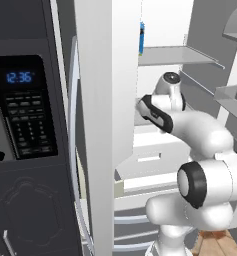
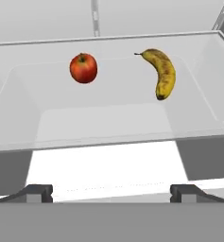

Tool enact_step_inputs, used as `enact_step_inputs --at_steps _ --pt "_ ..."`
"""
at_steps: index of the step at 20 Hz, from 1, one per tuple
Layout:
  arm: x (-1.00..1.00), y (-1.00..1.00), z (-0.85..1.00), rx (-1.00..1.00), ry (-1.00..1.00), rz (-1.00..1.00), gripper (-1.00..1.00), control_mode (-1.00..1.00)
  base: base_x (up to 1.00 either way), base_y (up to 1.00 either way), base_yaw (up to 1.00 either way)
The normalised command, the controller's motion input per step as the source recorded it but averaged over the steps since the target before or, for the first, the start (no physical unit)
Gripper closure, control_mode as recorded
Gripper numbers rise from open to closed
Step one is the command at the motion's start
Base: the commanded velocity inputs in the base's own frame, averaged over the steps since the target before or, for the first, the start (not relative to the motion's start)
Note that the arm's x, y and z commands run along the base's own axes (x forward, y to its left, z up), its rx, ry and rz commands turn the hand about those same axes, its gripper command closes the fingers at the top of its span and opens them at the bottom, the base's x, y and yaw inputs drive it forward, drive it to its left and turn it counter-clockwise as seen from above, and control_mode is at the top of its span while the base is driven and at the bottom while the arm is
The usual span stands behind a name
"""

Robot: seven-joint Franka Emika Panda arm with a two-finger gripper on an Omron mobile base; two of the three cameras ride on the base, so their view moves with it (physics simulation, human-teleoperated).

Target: Pick the apple and banana from the fridge and place them on the plate next to the blender to make a fruit smoothie.

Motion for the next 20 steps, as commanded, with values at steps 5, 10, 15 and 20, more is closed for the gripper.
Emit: enact_step_inputs --at_steps 5,10,15,20 --pt "0.28 0.1 -0.12 0.01 0.0 0.0 -1.0 -1.0 0.0 0.0 0.0" --pt "0.32 0.17 -0.31 0.03 0.0 0.0 -1.0 -1.0 0.0 0.0 0.0" --pt "0.38 0.21 -0.31 0.02 0.0 0.0 -1.0 -1.0 0.0 0.0 0.0" --pt "0.48 0.1 -0.11 0.0 0.01 0.0 -1.0 -1.0 0.0 0.0 0.0"
